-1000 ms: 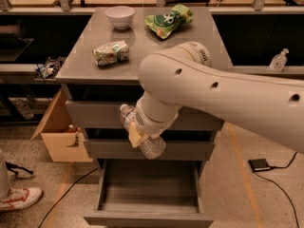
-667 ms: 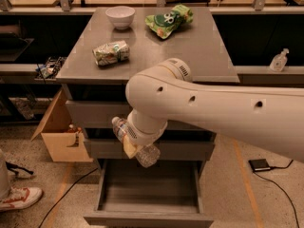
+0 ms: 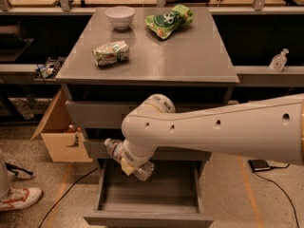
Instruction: Place water bottle into bottom drawer
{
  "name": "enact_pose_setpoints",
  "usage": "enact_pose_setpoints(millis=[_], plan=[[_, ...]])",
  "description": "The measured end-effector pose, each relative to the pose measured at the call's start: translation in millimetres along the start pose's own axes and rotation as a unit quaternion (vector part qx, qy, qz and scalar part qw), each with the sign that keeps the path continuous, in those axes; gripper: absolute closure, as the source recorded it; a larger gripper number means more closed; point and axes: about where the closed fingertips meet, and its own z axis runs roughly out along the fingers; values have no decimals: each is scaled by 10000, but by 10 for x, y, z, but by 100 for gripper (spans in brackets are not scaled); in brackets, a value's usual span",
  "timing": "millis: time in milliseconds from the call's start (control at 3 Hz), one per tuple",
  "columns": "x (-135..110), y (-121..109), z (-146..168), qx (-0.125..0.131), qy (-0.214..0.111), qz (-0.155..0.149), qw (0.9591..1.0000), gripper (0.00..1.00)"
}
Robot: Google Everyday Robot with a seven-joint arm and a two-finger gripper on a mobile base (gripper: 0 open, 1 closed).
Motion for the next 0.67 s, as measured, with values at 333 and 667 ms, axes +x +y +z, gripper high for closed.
enact_pose_setpoints(millis=[333,667], plan=[[3,0,-3,2,6,0,10000,100],[153,-50,425,-290,40,-159,9994,100]])
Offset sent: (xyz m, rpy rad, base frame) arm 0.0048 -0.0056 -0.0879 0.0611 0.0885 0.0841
